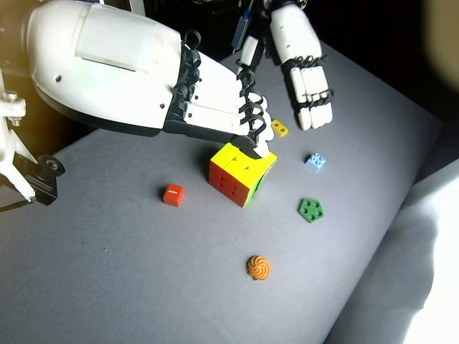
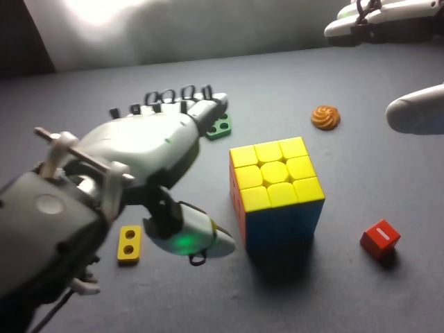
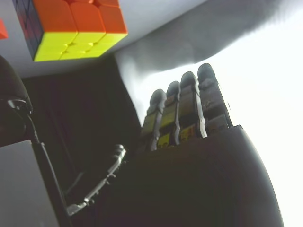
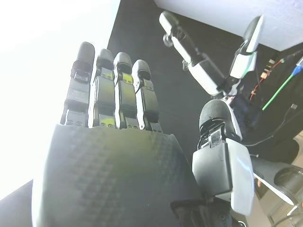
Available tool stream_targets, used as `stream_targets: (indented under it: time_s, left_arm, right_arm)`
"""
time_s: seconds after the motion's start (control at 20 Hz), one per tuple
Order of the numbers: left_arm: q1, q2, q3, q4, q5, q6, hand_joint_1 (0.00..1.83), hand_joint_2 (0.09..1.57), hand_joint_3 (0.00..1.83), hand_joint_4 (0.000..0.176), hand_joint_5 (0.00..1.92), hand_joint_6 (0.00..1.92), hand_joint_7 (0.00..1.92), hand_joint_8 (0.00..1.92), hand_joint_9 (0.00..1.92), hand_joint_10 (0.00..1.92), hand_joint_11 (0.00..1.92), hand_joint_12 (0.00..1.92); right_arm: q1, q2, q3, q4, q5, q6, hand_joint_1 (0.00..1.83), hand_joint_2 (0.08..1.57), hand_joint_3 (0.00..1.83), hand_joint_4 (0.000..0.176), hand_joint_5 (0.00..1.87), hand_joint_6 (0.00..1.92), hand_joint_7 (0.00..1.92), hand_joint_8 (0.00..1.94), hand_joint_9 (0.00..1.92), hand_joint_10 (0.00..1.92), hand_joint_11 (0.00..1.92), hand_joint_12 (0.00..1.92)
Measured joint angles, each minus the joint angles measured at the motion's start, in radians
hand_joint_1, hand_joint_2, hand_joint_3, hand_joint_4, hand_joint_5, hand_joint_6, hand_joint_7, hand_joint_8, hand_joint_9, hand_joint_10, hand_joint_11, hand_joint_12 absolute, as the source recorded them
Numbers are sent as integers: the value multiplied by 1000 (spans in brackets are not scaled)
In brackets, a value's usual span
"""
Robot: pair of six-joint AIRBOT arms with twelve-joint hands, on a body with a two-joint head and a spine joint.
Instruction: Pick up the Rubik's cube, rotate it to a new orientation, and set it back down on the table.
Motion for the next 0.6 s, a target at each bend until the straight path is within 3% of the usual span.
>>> stream_targets:
  time_s: [0.15,0.35,0.4,0.45,0.6]
  left_arm:
    - [0,-48,21,-1,-4,50,1075,815,0,0,51,14,0,0,0,0,8,6]
    - [11,-103,53,5,-6,90,1092,811,0,0,28,6,0,0,0,0,25,13]
    - [16,-117,64,5,-6,93,1081,816,0,0,9,1,0,0,0,0,20,14]
    - [16,-131,76,-6,-8,101,1077,814,0,0,19,5,0,0,0,0,19,14]
    - [18,-163,104,-23,-9,114,1111,822,0,0,44,14,0,0,0,0,27,22]
  right_arm:
    - [0,0,0,1,-14,0,0,1196,1,0,215,2,203,3,149,3,0,404]
    - [0,0,0,2,-14,0,0,1203,1,0,250,4,238,5,190,6,0,529]
    - [0,0,0,3,-14,0,0,1214,3,0,220,1,213,1,166,1,0,473]
    - [3,0,0,2,-14,-1,0,1194,0,0,259,0,256,0,208,1,0,562]
    - [5,0,0,3,-14,0,0,1187,0,0,224,1,213,2,159,1,0,444]
